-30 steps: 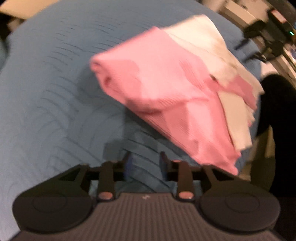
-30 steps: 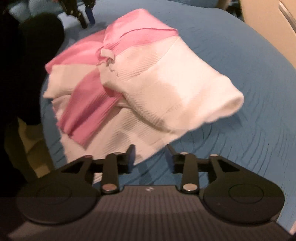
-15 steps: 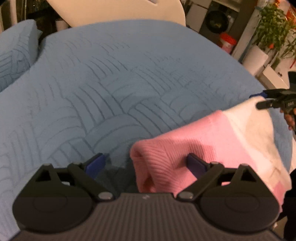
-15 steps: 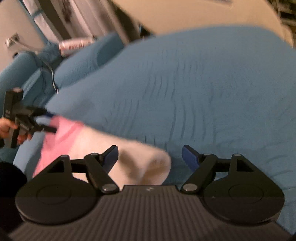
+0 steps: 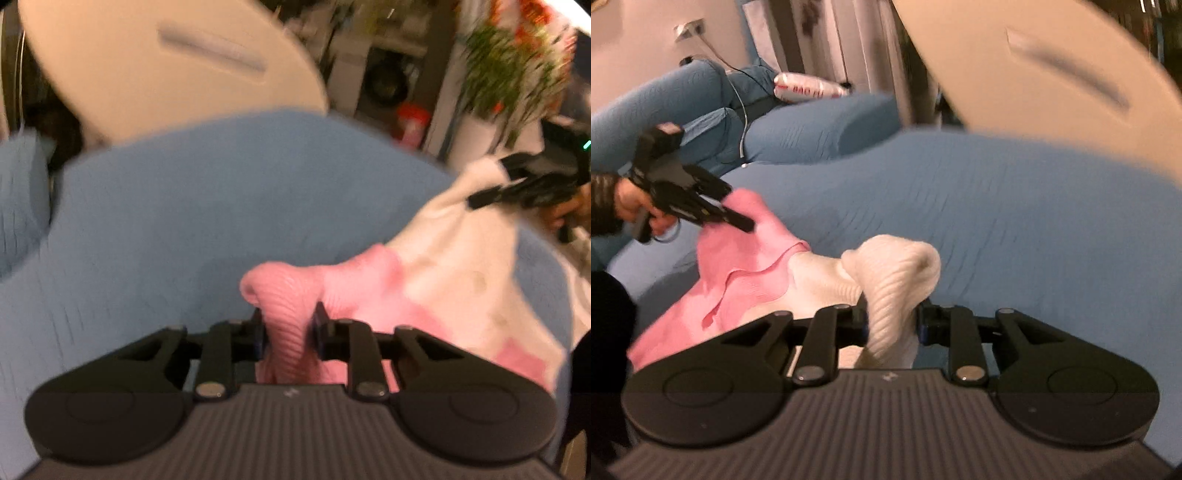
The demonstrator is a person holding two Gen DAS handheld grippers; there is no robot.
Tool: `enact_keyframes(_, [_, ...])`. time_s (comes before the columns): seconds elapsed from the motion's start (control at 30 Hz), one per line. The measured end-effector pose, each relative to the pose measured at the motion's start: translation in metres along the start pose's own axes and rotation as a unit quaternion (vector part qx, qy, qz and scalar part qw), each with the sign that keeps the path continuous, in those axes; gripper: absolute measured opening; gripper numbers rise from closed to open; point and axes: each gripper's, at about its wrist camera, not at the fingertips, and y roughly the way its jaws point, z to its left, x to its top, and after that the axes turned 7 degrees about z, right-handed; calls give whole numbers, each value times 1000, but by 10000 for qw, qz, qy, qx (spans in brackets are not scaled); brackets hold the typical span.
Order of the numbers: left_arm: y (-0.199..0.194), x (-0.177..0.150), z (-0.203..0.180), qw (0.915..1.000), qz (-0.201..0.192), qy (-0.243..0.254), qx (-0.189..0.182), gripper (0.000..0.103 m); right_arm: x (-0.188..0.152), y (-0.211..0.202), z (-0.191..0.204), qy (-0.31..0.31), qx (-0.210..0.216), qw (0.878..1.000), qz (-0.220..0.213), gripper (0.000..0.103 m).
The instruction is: Fold clothes
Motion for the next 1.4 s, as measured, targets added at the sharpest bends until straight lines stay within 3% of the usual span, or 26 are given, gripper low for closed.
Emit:
enact_keyframes(0.03, [-32,-8,-21,9979,-209,574,-207,30,-1,-15,15,-365,-70,9992,-134,27])
enact_keyframes(0.07, [-34,-9,-23,9976,-210,622,-221,33,-4,-28,29,-699,-141,9972,-230,27])
enact_keyframes(0.13, [-75,-46,-63,9839,239,1592,-778,41,-31,-65,65,-1763,-310,9835,-267,29])
enact_keyframes(0.17, [-80,-59,-70,9792,542,1689,-986,45,-48,-76,80,-2051,-225,9784,-84,29])
enact_keyframes(0.27, [-84,-94,-86,9595,1478,1937,-1416,45,-101,-76,113,-2308,452,9647,1184,29])
enact_keyframes(0.3, [-83,-110,-91,9508,1919,2027,-1347,45,-117,-73,122,-2399,606,9544,1668,30])
enact_keyframes(0.33, [-84,-120,-92,9475,2154,2059,-1158,47,-127,-71,127,-2445,683,9453,2049,30])
enact_keyframes(0.4, [-91,-116,-91,9550,2056,1959,-855,52,-137,-72,129,-2387,715,9335,2578,35])
enact_keyframes(0.47, [-99,-107,-88,9656,1817,1779,-552,66,-128,-84,120,-2028,550,9403,2679,47])
enact_keyframes(0.5, [-102,-104,-89,9691,1705,1716,-478,79,-120,-92,113,-1769,421,9467,2658,50])
enact_keyframes(0.53, [-107,-94,-92,9779,1375,1541,-325,91,-112,-99,105,-1508,291,9524,2635,56])
enact_keyframes(0.6, [-101,-81,-96,9854,1058,1309,-259,102,-91,-113,97,-993,11,9722,2120,56])
enact_keyframes(0.67, [-80,-68,-113,9909,868,971,-345,103,-74,-125,91,-515,-179,9864,1549,59])
enact_keyframes(0.73, [-63,-64,-122,9896,1043,886,-447,103,-71,-130,93,-56,183,9946,1019,58])
enact_keyframes(0.77, [-27,-67,-144,9796,1656,1011,-522,101,-68,-120,103,-85,370,9946,961,58])
enact_keyframes(0.8, [-21,-70,-147,9777,1738,1060,-515,101,-69,-105,115,-321,402,9928,1085,57])
enact_keyframes(0.83, [11,-84,-165,9611,2335,1439,-328,99,-72,-88,129,-665,352,9886,1304,57])
enact_keyframes(0.87, [14,-85,-165,9595,2389,1467,-290,98,-81,-69,136,-870,241,9815,1686,57])
enact_keyframes(0.93, [49,-107,-176,9254,3294,1845,316,103,-97,-37,141,-1021,38,9665,2354,63])
enact_keyframes(1.0, [45,-104,-177,9266,3274,1817,360,102,-98,-39,129,-488,121,9734,2237,66])
enact_keyframes(1.1, [38,-105,-165,9297,3343,1505,361,102,-82,-61,118,124,-153,9806,1953,67])
enact_keyframes(1.17, [35,-106,-158,9330,3337,1317,283,101,-84,-83,109,550,-1,9898,1313,69])
enact_keyframes(1.2, [34,-103,-153,9358,3318,1166,229,99,-86,-81,106,626,-63,9886,1369,69])
enact_keyframes(1.23, [30,-100,-149,9403,3229,1065,147,97,-98,-68,101,601,-382,9763,2045,69])
enact_keyframes(1.27, [25,-97,-146,9445,3140,964,64,97,-102,-65,95,770,-580,9685,2295,74])
enact_keyframes(1.4, [-2,-89,-137,9593,2698,811,184,99,-100,-89,75,1968,-818,9624,1685,80])
